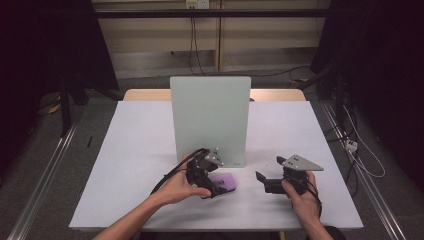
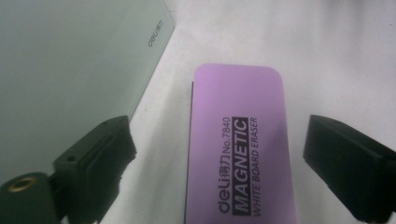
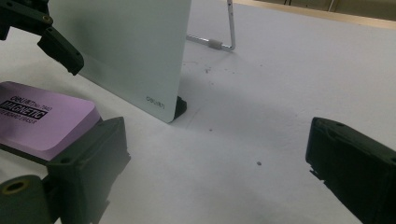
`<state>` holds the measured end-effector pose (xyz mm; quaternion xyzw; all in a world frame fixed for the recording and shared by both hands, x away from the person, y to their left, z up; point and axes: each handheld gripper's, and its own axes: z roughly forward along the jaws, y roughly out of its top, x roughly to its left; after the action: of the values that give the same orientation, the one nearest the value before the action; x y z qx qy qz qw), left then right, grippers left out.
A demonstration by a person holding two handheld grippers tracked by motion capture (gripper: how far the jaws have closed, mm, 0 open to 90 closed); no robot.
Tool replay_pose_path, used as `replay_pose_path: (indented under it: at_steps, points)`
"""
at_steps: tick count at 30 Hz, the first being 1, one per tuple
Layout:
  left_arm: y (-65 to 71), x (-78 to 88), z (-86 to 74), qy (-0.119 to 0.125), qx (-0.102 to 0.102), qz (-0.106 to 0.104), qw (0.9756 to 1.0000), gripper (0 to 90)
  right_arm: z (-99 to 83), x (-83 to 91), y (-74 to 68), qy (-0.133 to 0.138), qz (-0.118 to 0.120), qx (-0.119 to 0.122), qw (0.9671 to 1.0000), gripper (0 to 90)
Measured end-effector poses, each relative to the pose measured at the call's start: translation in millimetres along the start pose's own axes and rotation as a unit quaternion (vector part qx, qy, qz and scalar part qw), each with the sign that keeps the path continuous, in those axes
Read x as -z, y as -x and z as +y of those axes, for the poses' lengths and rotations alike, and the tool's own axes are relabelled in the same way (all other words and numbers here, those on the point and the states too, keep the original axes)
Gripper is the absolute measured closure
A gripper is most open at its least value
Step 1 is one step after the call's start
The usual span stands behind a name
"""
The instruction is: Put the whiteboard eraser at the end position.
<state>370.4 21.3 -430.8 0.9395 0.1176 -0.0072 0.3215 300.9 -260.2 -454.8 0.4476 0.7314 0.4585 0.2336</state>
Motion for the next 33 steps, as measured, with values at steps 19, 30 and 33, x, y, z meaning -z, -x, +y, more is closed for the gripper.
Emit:
replay_pose_path:
  at_steps: [19,30,33]
  points:
    - [-5.9,29.8,-2.8,0.095,0.033,0.077,0.9920,6.2,0.0,0.0,0.3,0.000,-0.001,0.000,1.0000,5.2]
    - [-9.2,48.9,-20.2,0.141,0.053,0.103,0.9832,6.0,-0.2,0.1,-0.5,-0.001,-0.002,0.001,1.0000,5.2]
    - [-11.0,56.3,-25.3,0.159,0.064,0.112,0.9788,6.0,-0.1,-0.3,-1.3,-0.002,-0.002,0.002,1.0000,5.3]
